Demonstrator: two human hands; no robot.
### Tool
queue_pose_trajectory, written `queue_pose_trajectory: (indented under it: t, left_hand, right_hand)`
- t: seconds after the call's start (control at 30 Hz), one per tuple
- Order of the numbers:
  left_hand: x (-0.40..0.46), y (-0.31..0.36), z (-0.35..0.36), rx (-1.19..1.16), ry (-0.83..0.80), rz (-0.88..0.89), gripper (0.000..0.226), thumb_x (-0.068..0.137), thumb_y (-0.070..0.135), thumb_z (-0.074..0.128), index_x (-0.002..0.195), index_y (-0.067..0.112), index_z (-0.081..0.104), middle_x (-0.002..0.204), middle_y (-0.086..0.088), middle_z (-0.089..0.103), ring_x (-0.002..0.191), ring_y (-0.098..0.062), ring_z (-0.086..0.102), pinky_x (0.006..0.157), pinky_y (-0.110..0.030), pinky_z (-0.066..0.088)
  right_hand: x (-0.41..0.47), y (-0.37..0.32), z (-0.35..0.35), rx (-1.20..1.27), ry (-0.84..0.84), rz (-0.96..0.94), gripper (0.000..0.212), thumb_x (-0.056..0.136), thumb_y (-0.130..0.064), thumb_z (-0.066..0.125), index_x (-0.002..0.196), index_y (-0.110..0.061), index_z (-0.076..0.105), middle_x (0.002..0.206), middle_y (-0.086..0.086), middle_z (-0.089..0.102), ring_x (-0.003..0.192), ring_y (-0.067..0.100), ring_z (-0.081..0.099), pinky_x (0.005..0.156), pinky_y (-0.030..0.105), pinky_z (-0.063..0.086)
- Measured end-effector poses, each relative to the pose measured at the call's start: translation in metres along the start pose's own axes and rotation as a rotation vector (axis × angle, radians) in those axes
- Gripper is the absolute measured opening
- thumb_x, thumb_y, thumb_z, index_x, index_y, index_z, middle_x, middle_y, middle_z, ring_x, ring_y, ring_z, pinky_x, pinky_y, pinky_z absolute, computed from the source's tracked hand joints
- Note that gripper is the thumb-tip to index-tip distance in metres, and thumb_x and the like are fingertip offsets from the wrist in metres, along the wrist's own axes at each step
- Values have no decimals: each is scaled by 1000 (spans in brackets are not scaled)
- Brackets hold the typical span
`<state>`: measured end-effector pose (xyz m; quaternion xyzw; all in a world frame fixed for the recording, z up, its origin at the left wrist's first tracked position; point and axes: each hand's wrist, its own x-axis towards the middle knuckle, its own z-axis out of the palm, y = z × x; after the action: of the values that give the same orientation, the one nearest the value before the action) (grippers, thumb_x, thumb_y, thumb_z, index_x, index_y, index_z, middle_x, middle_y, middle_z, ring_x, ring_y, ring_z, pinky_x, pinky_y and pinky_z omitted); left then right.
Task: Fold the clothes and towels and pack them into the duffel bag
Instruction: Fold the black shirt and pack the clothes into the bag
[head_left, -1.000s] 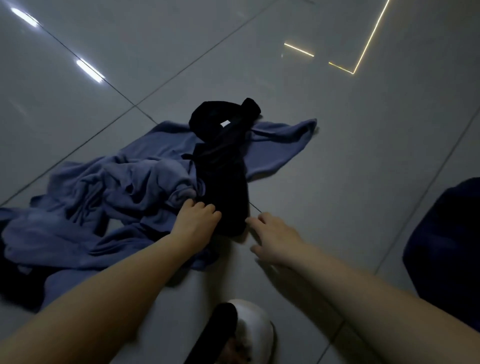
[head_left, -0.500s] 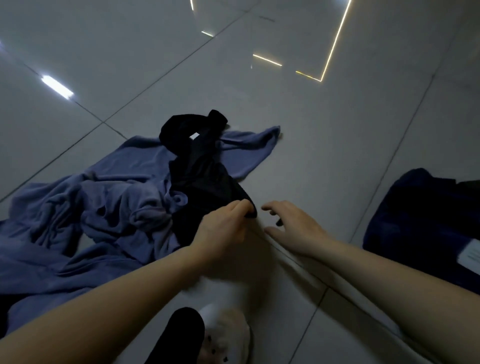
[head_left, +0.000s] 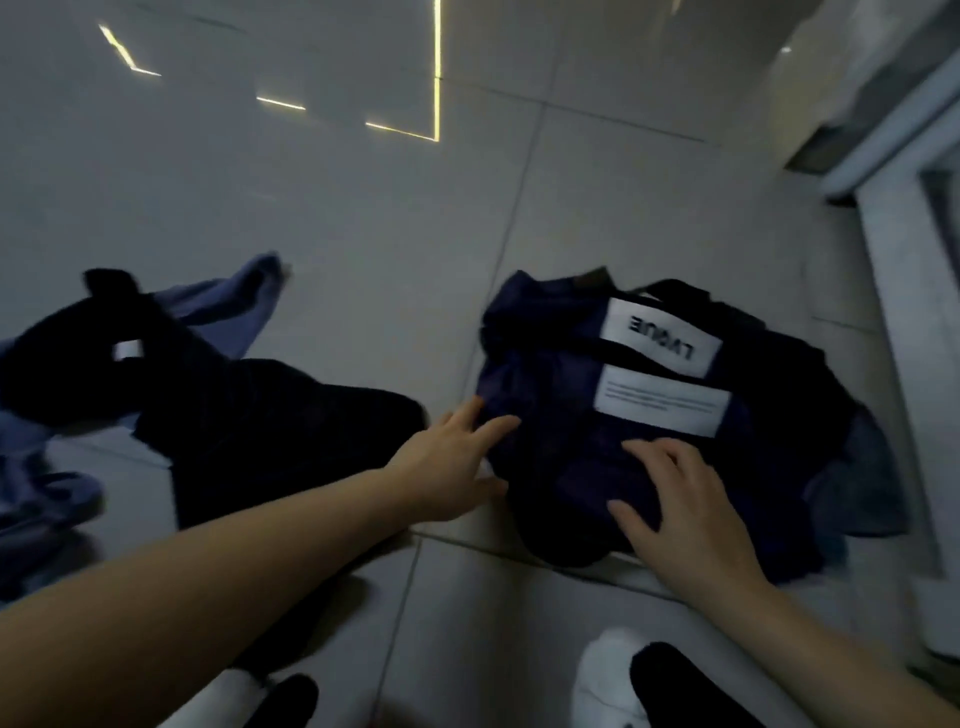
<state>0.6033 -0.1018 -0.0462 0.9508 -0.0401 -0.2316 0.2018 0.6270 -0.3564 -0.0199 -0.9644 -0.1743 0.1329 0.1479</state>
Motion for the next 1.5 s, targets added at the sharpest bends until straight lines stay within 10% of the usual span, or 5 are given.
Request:
queue_pose_trajectory:
  t: [0.17, 0.87, 1.1, 1.3, 1.5]
  left_hand:
    - [59, 23, 14, -146, -159, -118, 94, 84, 54, 63, 151, 41, -1, 157, -9, -23, 146, -34, 10, 117, -37, 23]
    - [115, 18, -1, 70, 285, 60, 75, 93, 26, 57, 152, 33, 12, 160, -3, -5, 138, -36, 27, 104, -48, 37]
    - [-22, -74, 10, 414, 133, 71, 70, 62, 28, 80, 127, 24, 55, 125, -12, 60, 104, -32, 65, 75, -41, 56]
    - [-115, -112, 10, 387, 132, -14, 64, 56, 37, 85, 112, 22, 58, 113, -6, 60, 92, -29, 65, 64, -34, 56]
    - [-155, -116, 50, 295, -137, -186, 78, 82, 65, 54, 146, 29, 26, 145, -2, 27, 130, -28, 33, 101, -39, 34]
  right_hand:
    - [-32, 85, 14, -111, -284, 263, 86, 90, -60, 49, 149, -39, -10, 159, -1, -8, 145, 28, 3, 115, 43, 21]
    - [113, 137, -35, -231, -465, 300, 67, 100, -33, 46, 154, -30, 5, 161, 11, -4, 144, 35, 12, 117, 39, 22]
    - [84, 16, -15, -516, -233, -54, 25, 99, -28, 41, 116, -15, 54, 118, 8, 54, 102, 29, 56, 69, 33, 40]
    - [84, -125, 44, -532, -464, -674, 32, 98, -30, 44, 126, -15, 46, 130, 9, 48, 116, 31, 53, 83, 37, 44]
    - [78, -204, 94, -570, -531, -890, 62, 93, -38, 57, 145, -24, 26, 137, 9, 34, 118, 32, 47, 76, 38, 44]
